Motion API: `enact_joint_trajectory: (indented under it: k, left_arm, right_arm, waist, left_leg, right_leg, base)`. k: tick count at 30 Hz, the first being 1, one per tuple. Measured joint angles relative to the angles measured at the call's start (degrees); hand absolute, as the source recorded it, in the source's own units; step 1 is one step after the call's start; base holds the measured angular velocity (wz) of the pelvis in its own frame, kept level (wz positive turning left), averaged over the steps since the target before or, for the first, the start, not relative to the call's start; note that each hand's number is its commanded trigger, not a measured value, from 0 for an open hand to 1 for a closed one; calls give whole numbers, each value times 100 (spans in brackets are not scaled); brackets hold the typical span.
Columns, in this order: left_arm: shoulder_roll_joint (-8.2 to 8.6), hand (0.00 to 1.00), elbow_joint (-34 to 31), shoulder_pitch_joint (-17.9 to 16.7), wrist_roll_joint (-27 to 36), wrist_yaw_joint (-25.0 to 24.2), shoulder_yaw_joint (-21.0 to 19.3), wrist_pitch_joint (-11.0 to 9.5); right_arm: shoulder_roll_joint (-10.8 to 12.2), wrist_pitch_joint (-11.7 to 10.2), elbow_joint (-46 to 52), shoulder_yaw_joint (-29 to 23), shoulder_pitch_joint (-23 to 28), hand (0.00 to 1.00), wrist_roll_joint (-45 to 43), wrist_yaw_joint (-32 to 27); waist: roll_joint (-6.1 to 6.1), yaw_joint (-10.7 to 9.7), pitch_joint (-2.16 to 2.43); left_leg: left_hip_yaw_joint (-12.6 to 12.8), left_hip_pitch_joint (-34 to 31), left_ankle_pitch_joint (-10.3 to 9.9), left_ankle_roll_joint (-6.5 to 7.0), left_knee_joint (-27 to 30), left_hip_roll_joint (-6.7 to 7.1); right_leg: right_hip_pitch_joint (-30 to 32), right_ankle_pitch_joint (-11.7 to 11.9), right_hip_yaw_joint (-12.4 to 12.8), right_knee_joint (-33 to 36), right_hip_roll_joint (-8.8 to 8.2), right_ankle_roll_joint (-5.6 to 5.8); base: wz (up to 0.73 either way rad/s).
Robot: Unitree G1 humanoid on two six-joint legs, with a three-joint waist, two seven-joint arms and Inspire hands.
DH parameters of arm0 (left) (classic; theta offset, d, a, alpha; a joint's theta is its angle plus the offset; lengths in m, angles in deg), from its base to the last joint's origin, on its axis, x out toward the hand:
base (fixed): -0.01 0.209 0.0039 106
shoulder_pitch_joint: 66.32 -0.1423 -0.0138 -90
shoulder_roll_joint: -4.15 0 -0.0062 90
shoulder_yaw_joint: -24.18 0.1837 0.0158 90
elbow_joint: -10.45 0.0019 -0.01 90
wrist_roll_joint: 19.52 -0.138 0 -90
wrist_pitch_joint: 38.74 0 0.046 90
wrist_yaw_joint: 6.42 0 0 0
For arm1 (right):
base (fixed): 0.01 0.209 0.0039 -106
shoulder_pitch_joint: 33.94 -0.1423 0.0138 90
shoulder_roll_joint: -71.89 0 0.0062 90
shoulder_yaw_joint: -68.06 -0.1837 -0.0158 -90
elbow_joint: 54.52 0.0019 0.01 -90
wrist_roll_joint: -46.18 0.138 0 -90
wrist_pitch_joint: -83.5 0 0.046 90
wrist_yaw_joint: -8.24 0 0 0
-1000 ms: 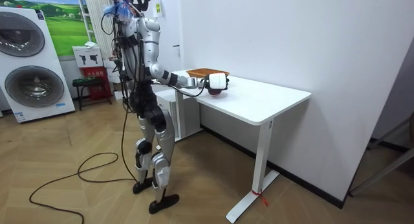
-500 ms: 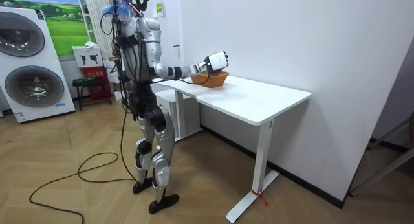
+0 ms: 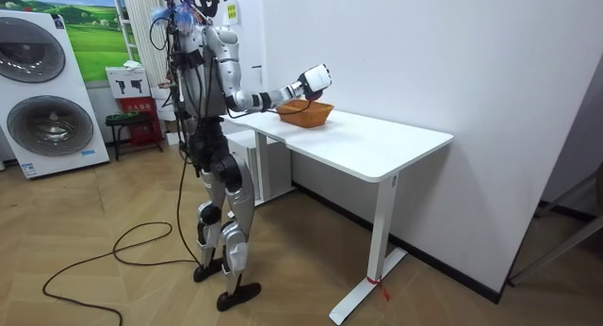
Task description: Pick and place apple
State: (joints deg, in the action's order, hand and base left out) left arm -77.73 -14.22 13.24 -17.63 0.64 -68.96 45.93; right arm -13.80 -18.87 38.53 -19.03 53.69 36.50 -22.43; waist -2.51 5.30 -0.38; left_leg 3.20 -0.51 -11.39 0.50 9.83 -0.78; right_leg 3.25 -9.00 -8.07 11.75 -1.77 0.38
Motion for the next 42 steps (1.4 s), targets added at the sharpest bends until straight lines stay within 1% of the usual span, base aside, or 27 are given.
enact_joint_trajectory:
  k: [5,7,8,10,11,13,14,15,16,17,19,20,21,23,26,28,31,33,37,42]
  left_arm:
    - [-27,0,12,16,-10,34,2,1]
    - [-59,0,5,15,-56,24,-6,8]
    - [-68,0,-2,18,-109,20,-8,12]
    - [-93,0,-6,63,-302,-1,-6,73]
    - [-93,0,-6,86,-371,0,-6,95]
    - [-110,0,-38,103,-481,-22,2,144]
    - [-115,0,-57,102,-480,-30,3,163]
    - [-132,0,-105,101,-479,-45,6,211]
    - [-135,0,-127,103,-480,-55,4,279]
    - [-135,0,-128,103,-480,-65,4,303]
    - [-142,0,-133,104,-555,-174,-14,420]
    - [-146,0,-133,104,-602,-201,-18,448]
    - [-161,0,-148,96,-664,-267,-33,528]
    - [-165,0,-186,82,-881,-349,-129,676]
    - [-204,0,-238,82,-1098,-439,-130,798]
    - [-213,0,-294,85,-1168,-517,-129,890]
    - [-219,0,-307,84,-1168,-550,-128,984]
    - [-219,0,-308,82,-1168,-554,-128,1029]
    - [-219,0,-309,84,-1168,-563,-128,1046]
    - [-220,0,-332,89,-1163,-590,-124,1074]
  right_arm:
    - [-58,88,-2,85,-475,100,3,190]
    - [-87,129,-46,83,-660,100,-6,231]
    - [-91,131,-91,80,-721,100,-5,259]
    - [-133,162,-517,75,-1113,100,25,376]
    - [-165,209,-630,76,-1213,100,30,401]
    - [-251,441,-970,92,-1588,100,29,499]
    - [-275,485,-989,91,-1651,100,31,529]
    - [-343,504,-1008,95,-1755,73,44,589]
    - [-404,509,-1032,105,-1837,55,59,640]
    - [-442,523,-1046,117,-1888,0,61,658]
    - [-567,634,-1164,131,-2138,0,220,755]
    - [-611,653,-1193,131,-2190,0,260,773]
    - [-684,676,-1296,134,-2312,0,319,829]
    - [-729,801,-1622,133,-2601,0,391,985]
    - [-747,936,-1767,134,-2671,0,389,1166]
    - [-755,1094,-1825,134,-2681,0,390,1325]
    - [-755,1171,-1827,134,-2681,0,390,1480]
    - [-758,1217,-1835,134,-2682,0,390,1541]
    - [-765,1318,-1842,134,-2681,0,389,1600]
    - [-772,1323,-1849,133,-2681,0,388,1584]
  waist:
    - [-73,12,7]
    - [-117,32,7]
    - [-126,45,2]
    - [-145,96,-13]
    - [-148,124,-15]
    - [-168,217,-29]
    - [-177,231,-35]
    - [-202,286,-54]
    - [-223,319,-53]
    - [-230,326,-53]
    - [-242,460,-46]
    - [-244,473,-45]
    - [-252,495,-42]
    - [-266,523,-35]
    - [-293,590,-16]
    - [-306,613,-8]
    - [-306,628,-7]
    - [-305,625,-8]
    - [-299,617,-11]
    - [-294,598,-15]
  left_leg:
    - [-46,9,1,0,3,1]
    - [-108,45,2,-1,3,2]
    - [-116,58,2,-1,3,2]
    - [-169,89,3,0,5,7]
    - [-176,95,3,1,5,8]
    - [-230,88,3,0,24,10]
    - [-249,75,3,0,42,10]
    - [-299,45,3,-1,82,10]
    - [-352,-3,4,-3,114,17]
    - [-364,-12,6,-6,114,20]
    - [-381,-37,8,-9,119,28]
    - [-401,-51,8,-9,129,33]
    - [-437,-82,8,-9,155,41]
    - [-492,-102,9,-9,160,46]
    - [-510,-102,9,-9,171,46]
    - [-528,-101,9,-9,172,50]
    - [-523,-92,10,-8,172,54]
    - [-518,-80,10,-8,172,53]
    - [-503,-78,10,-8,179,52]
    - [-500,-81,10,-8,190,52]
  right_leg:
    - [-49,0,-55,-9,-2,0]
    - [-118,0,-149,-23,-10,0]
    - [-130,0,-165,-22,-12,0]
    - [-179,0,-186,-23,-16,0]
    - [-191,0,-193,-24,-17,0]
    - [-251,0,-274,-37,-21,0]
    - [-253,0,-306,-37,-22,0]
    - [-250,0,-330,-43,-22,0]
    - [-245,0,-371,-60,-26,0]
    - [-244,0,-395,-67,-30,0]
    - [-238,0,-457,-106,-40,0]
    - [-238,0,-472,-107,-44,0]
    - [-238,0,-500,-107,-51,0]
    - [-241,0,-548,-104,-57,0]
    - [-256,0,-573,-105,-60,0]
    - [-264,0,-602,-104,-67,0]
    - [-268,0,-600,-105,-72,1]
    - [-279,0,-599,-108,-71,1]
    - [-280,0,-591,-112,-71,0]
    - [-283,0,-596,-113,-71,0]
  base:
    - [7]
    - [14]
    - [7]
    - [4]
    - [8]
    - [15]
    - [22]
    - [24]
    - [23]
    - [17]
    - [6]
    - [11]
    - [14]
    - [13]
    - [6]
    - [5]
    - [0]
    - [0]
    - [0]
    - [0]
